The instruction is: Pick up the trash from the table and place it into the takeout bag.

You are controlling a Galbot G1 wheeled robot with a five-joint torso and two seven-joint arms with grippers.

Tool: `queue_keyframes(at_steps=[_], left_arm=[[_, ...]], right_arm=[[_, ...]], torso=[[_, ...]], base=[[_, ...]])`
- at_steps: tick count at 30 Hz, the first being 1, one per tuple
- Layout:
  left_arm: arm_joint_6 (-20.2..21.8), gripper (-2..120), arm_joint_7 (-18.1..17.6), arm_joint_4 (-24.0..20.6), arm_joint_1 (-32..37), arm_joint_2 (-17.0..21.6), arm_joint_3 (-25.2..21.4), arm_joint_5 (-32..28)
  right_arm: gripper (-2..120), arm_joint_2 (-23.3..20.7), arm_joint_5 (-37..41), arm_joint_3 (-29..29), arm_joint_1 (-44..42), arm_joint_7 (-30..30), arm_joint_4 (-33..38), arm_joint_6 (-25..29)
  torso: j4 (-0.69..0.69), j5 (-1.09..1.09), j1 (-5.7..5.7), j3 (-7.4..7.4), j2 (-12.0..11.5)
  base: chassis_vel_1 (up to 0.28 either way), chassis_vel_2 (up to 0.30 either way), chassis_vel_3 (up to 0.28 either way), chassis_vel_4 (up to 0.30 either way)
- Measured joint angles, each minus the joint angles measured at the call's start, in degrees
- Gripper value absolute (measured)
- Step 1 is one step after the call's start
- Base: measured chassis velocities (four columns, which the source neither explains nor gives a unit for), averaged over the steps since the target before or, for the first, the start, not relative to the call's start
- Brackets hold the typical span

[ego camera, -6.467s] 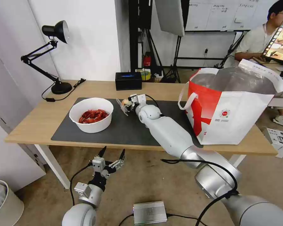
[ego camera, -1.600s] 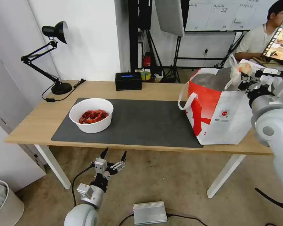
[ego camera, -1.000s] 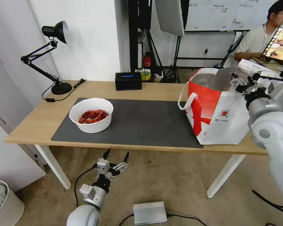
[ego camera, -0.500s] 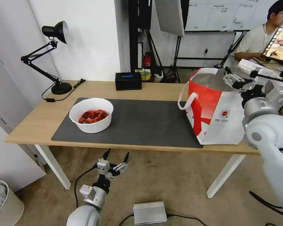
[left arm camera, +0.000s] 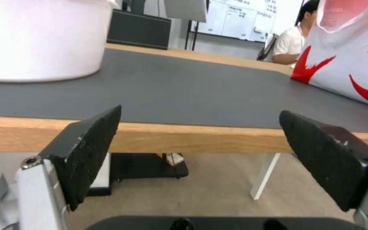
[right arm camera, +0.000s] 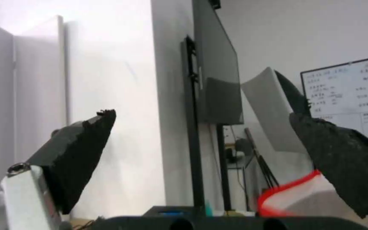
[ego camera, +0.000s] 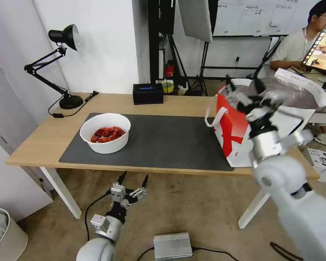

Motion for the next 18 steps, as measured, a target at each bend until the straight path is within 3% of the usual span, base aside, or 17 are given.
queue_keyframes(at_steps=[18], left_arm=[[0.15,100,-0.59,-1.09,-0.69,0.83,-2.99,-0.23]], right_arm=[[100,9.71,-17.78,1.5,-15.62,-4.46,-4.39,11.18]], torso=[[0.01,0.0,0.0,0.0,0.0]], base=[[0.0,0.0,0.0,0.0]])
